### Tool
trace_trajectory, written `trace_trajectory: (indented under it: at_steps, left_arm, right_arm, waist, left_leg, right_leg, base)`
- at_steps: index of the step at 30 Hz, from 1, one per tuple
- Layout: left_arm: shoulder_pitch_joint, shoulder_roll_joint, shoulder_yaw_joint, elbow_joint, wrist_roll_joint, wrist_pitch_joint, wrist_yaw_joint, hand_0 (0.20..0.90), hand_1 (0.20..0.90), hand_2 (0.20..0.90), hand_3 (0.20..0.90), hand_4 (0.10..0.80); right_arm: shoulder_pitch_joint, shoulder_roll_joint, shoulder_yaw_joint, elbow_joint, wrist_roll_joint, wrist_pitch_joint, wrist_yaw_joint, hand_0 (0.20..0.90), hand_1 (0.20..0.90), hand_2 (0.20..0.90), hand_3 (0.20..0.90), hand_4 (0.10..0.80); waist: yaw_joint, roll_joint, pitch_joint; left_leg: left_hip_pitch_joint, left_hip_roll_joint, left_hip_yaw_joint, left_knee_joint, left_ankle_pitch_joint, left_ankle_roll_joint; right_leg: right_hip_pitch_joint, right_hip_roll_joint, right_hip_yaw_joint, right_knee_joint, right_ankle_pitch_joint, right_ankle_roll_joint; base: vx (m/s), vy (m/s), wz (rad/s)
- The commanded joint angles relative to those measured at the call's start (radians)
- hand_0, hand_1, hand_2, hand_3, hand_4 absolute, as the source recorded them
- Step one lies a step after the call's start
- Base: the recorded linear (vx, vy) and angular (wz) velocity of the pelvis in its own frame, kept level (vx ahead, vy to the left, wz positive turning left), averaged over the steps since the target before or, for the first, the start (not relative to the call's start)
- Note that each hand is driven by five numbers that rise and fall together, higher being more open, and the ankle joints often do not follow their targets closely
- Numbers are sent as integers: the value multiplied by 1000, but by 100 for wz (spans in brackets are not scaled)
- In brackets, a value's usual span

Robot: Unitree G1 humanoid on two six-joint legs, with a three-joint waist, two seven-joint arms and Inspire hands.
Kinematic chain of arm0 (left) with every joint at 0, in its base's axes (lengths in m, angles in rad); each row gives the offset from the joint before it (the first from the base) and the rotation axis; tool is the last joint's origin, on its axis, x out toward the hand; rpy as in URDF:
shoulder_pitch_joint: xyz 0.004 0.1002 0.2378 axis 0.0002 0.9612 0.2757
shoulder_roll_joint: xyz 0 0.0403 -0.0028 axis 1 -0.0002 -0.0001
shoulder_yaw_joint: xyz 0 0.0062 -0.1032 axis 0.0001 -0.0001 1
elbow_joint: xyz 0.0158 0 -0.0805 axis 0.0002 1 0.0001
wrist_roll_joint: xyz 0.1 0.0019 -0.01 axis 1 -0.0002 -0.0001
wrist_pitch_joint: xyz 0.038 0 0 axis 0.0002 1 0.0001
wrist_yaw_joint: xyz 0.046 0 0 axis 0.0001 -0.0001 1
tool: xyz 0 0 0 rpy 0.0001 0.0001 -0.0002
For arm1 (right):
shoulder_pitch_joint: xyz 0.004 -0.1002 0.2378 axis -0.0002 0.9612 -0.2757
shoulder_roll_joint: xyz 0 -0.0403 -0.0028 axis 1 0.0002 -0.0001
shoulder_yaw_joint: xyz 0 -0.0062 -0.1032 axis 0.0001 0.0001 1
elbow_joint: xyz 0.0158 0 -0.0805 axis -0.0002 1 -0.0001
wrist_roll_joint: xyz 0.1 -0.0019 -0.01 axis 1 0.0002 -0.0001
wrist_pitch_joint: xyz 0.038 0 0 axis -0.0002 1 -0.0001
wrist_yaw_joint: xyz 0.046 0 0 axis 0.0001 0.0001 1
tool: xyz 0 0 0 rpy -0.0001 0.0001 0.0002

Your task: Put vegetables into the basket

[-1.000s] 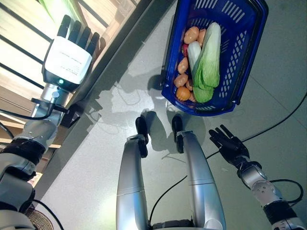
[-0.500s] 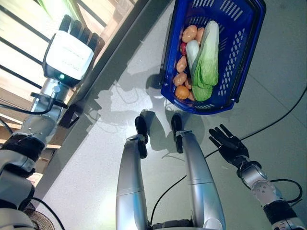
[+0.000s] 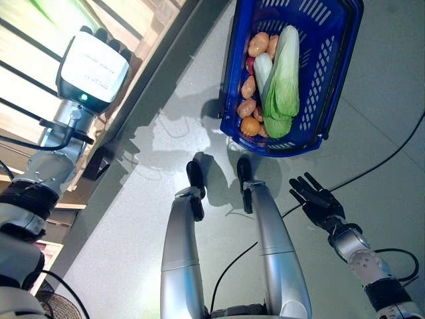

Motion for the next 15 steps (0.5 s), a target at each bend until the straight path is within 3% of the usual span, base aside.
trace_trajectory:
  at_steps: [1, 9, 10, 13, 15]
  left_arm:
    - [-56, 76, 49, 22, -74, 6, 37, 300, 300, 300, 300, 400]
    - [-22, 78, 90, -37, -155, -51, 182, 300, 300, 300, 300, 400]
    - [-22, 81, 107, -44, -173, -57, 203, 300, 300, 300, 300, 400]
    - [40, 69, 153, -70, -159, -79, 241, 300, 300, 300, 300, 400]
    - [83, 62, 199, -95, -194, -82, 293, 300, 300, 300, 300, 400]
  right_arm:
    - [63, -59, -48, -98, 23, -15, 3, 900, 900, 900, 900, 800]
    - [75, -45, -45, -119, 14, -30, -5, 900, 900, 900, 900, 800]
    - [69, -40, -51, -122, 10, -31, -2, 900, 900, 900, 900, 800]
    - [97, -16, -48, -122, -14, -46, 9, 900, 900, 900, 900, 800]
    - [94, 3, -49, -129, -24, -66, 2, 900, 900, 900, 900, 800]
  waist:
    - [-1, 12, -3]
    - [8, 16, -3]
    - [8, 15, -3]
    - [12, 16, -3]
    - [16, 14, -3]
  left_leg:
    - [50, -21, 31, -27, -48, 21]
    - [103, -28, 28, -64, -36, 17]
    - [90, -28, 35, -82, -5, 22]
    - [163, -32, 24, -107, -22, 10]
    - [187, -37, 17, -149, 19, 9]
  right_leg:
    - [65, -47, -4, -154, 170, 29]
    - [111, -45, -12, -165, 157, 27]
    - [96, -47, -15, -179, 181, 21]
    - [169, -41, -19, -199, 149, 26]
    - [196, -38, -24, -235, 169, 17]
  base:
    - [0, 0, 0]
    - [-18, -29, 3]
    - [-86, -71, 9]
    - [-25, -81, 6]
    - [-70, -136, 7]
